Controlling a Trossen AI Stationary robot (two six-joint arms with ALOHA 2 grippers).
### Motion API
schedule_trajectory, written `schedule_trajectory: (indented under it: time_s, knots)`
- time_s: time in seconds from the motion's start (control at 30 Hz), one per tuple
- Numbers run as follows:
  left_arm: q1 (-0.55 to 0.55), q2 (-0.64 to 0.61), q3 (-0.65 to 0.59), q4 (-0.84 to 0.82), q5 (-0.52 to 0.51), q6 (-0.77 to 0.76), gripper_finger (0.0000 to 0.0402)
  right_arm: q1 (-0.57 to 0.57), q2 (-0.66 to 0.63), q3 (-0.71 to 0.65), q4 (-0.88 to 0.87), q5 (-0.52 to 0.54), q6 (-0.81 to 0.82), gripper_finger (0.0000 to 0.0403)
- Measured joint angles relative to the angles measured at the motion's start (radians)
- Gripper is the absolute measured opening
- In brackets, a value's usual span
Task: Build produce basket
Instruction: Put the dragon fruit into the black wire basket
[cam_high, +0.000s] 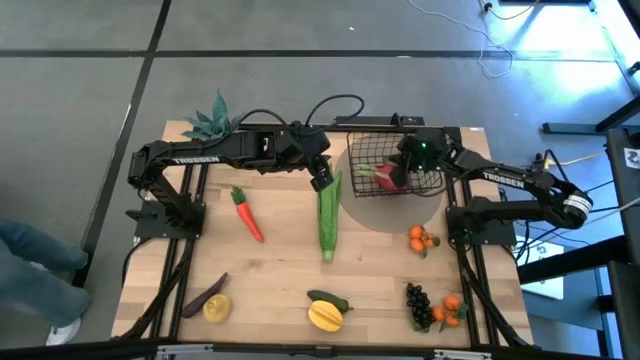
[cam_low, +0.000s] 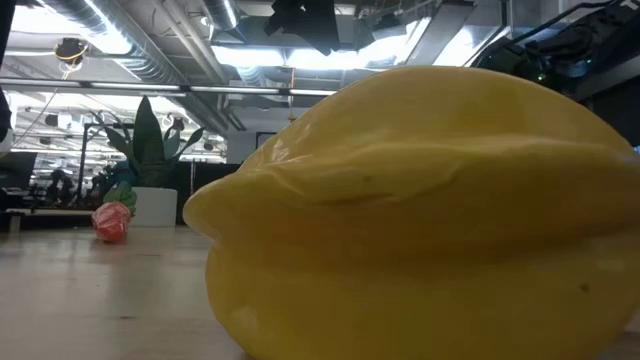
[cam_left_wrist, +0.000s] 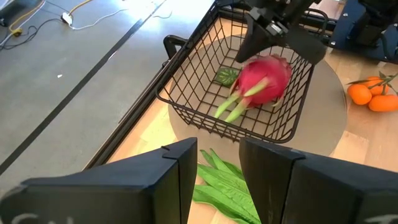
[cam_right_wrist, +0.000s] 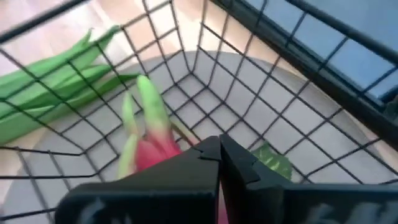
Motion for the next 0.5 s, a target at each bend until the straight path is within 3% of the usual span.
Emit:
schedule_trajectory:
  time_s: [0.17, 0.3, 0.5]
  knots:
    - [0.0, 0.0, 0.0, 0.0, 0.0, 0.0, 0.0109, 0.0, -0.024, 0.004, -0.004, -0.118, 0.026, 0.0004]
    - [0.0, 0.0, 0.0, 0.0, 0.0, 0.0, 0.0109, 0.0, -0.053, 0.094, -0.12, -0.164, 0.017, 0.0025]
    - [0.0, 0.0, 0.0, 0.0, 0.0, 0.0, 0.0109, 0.0, -0.043, 0.259, -0.404, -0.008, -0.054, 0.009]
